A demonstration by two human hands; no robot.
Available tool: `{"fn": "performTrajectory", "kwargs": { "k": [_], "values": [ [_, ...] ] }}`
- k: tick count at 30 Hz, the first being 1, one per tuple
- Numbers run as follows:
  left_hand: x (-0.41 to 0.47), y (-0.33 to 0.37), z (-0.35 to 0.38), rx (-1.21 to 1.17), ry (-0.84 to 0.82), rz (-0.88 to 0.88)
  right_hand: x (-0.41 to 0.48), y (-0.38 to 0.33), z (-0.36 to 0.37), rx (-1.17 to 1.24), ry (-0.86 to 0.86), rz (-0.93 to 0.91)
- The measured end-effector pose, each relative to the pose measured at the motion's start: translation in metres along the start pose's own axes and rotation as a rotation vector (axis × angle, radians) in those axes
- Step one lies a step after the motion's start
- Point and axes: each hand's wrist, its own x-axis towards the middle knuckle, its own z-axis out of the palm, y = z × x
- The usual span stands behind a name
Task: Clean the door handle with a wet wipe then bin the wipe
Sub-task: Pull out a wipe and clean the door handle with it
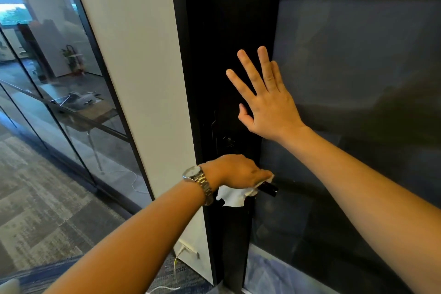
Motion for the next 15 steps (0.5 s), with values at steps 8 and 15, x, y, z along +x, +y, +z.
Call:
{"fn": "performTrajectory", "kwargs": {
  "k": [8,15],
  "values": [
    [-0.014,-0.013,0.019,-0.029,0.337,0.17,0.0,0.0,0.0,0.013,-0.008,-0.01],
    [-0.02,-0.017,0.058,0.147,0.577,0.294,0.0,-0.001,-0.002,0.015,-0.03,0.01]
  ]
}}
